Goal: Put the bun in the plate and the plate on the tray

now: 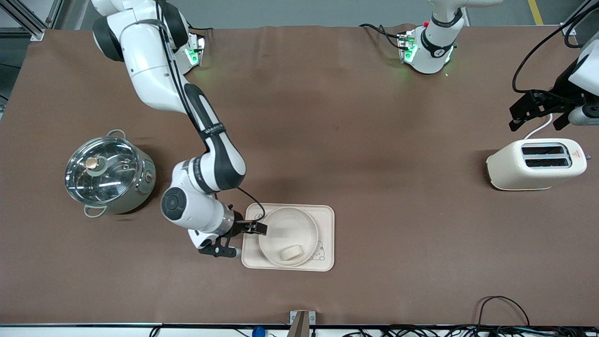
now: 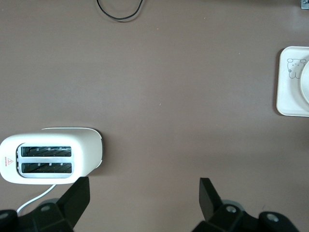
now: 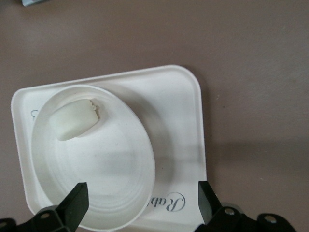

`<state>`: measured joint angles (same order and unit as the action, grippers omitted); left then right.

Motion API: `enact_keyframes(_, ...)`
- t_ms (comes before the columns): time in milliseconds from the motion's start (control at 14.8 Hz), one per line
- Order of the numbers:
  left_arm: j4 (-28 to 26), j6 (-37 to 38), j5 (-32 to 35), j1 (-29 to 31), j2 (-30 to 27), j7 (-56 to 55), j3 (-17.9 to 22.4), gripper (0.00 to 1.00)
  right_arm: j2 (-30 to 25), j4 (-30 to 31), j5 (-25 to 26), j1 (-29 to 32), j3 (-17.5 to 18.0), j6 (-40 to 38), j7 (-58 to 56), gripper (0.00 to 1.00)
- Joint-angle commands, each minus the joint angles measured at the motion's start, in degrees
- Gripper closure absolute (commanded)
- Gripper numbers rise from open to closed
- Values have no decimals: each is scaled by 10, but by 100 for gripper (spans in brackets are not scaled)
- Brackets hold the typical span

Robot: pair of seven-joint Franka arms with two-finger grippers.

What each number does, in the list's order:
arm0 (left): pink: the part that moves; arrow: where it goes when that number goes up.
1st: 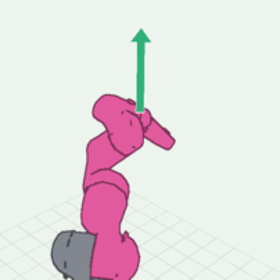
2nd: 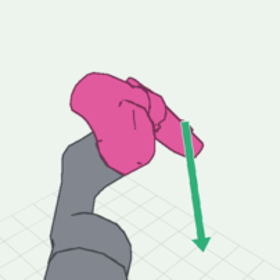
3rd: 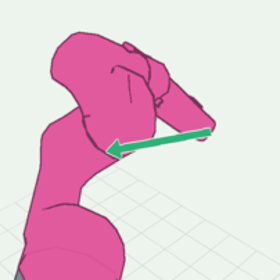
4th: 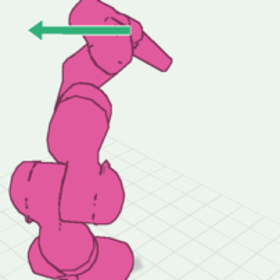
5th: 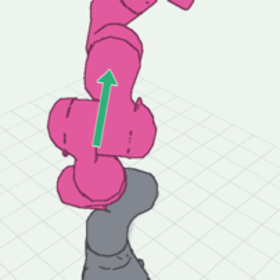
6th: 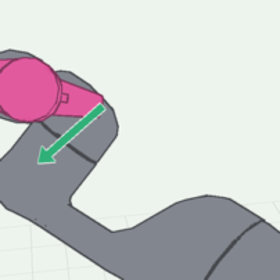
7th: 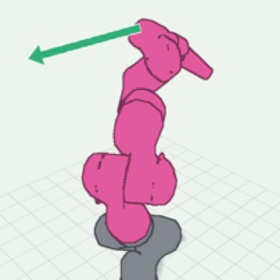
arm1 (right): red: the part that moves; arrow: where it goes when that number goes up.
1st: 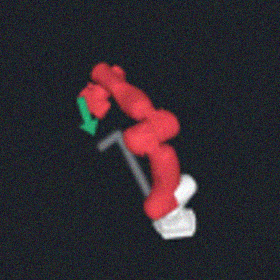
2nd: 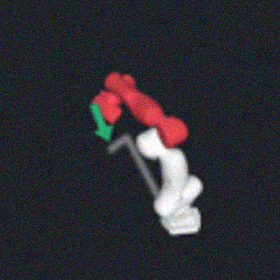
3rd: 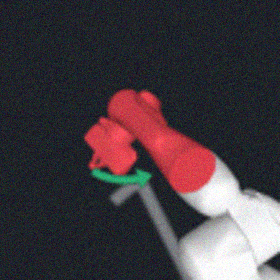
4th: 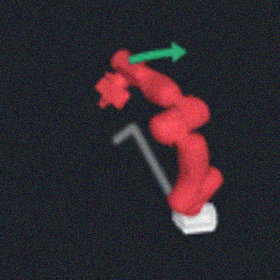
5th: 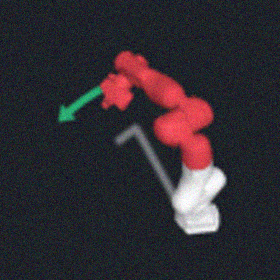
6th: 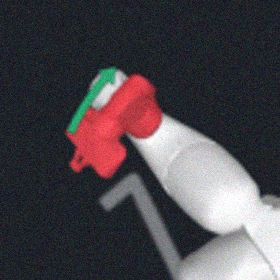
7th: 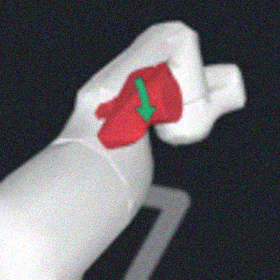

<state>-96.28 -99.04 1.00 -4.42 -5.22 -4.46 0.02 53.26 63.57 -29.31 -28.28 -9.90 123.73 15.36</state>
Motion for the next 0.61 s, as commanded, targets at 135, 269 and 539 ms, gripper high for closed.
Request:
enact_keyframes(135,12,10,-1,0,4,7,1,0,-83,17,51,-5,-47,-103,5,0)
enact_keyframes(269,12,10,-1,0,4,7,1,0,-126,21,113,-1,-55,-139,2,0)
enact_keyframes(539,12,10,-1,0,4,6,1,0,-275,120,181,12,-57,-205,-8,0)
